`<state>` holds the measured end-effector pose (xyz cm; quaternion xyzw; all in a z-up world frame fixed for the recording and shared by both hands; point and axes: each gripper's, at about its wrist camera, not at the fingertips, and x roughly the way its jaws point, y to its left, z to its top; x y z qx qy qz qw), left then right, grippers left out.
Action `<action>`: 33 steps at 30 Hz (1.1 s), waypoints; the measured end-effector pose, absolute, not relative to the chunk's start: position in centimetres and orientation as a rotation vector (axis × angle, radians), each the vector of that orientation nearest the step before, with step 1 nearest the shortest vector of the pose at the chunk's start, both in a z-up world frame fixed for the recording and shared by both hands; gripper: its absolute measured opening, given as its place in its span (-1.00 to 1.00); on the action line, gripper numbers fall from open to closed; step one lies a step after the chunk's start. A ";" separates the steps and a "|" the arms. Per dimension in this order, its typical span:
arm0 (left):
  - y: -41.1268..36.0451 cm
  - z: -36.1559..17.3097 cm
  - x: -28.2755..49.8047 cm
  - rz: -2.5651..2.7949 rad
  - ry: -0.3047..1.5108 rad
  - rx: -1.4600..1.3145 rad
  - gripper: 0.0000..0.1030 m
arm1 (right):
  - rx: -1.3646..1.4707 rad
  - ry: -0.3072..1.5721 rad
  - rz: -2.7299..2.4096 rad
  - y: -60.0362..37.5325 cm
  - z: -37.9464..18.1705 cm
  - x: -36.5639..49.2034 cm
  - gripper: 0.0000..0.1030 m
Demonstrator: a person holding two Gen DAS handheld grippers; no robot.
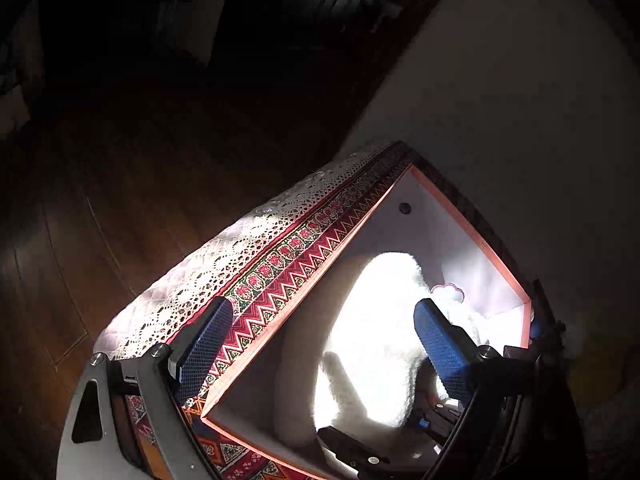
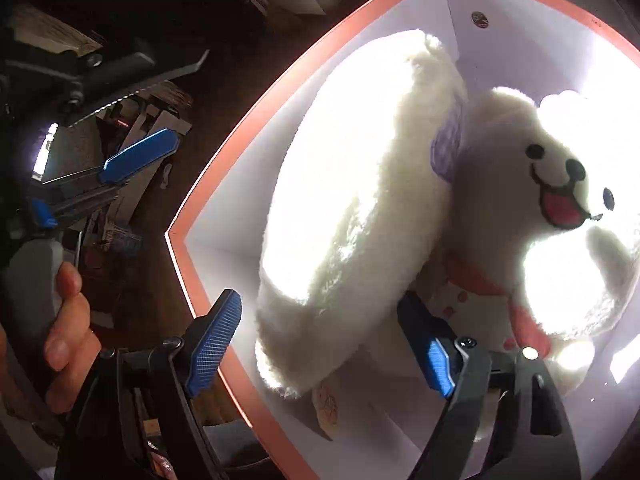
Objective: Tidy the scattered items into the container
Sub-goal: 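Carry the white plush toys with both grippers and lower them into the pink box, then open both grippers and withdraw from the box toward the bed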
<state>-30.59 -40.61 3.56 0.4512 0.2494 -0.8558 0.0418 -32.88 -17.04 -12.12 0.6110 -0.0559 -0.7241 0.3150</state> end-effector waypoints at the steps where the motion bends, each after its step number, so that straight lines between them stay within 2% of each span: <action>1: -40.7 3.2 -30.7 -2.609 0.761 1.390 0.79 | 1.662 -0.216 -1.896 -16.9 -13.2 -33.8 0.17; 4: -41.1 2.3 -30.9 -2.589 0.778 1.415 0.79 | 1.693 -0.474 -1.906 -15.2 -14.1 -36.3 0.09; 7: -41.4 1.9 -31.2 -2.575 0.783 1.423 0.79 | 1.697 -0.547 -2.034 -13.8 -14.3 -39.1 0.02; 11: -41.6 1.8 -31.4 -2.574 0.795 1.427 0.79 | 1.611 -0.633 -2.150 -13.2 -14.3 -43.5 0.03; 14: -41.5 1.9 -31.6 -2.577 0.785 1.423 0.79 | 1.616 -0.625 -2.086 -14.1 -14.0 -44.3 0.40; 15: -41.4 1.8 -31.6 -2.580 0.780 1.426 0.79 | 1.618 -0.641 -2.051 -13.9 -13.5 -43.8 0.63; 21: -40.3 2.8 -31.1 -2.617 0.740 1.414 0.79 | 1.344 -0.678 -2.082 -6.2 -5.8 -36.2 0.68; 23: -39.0 3.5 -30.8 -2.658 0.724 1.413 0.79 | 1.228 -0.746 -2.153 -0.9 -3.7 -32.5 0.74; 25: -36.9 4.4 -30.5 -2.721 0.696 1.417 0.79 | 1.118 -0.835 -2.281 5.4 -2.2 -29.3 0.92; 30: -26.9 6.9 -29.5 -2.948 0.500 1.474 0.79 | 0.909 -1.133 -2.609 19.8 -3.1 -22.6 0.96; 33: -18.8 7.6 -28.7 -3.088 0.324 1.535 0.79 | 0.865 -1.354 -2.668 25.9 -6.8 -18.1 0.96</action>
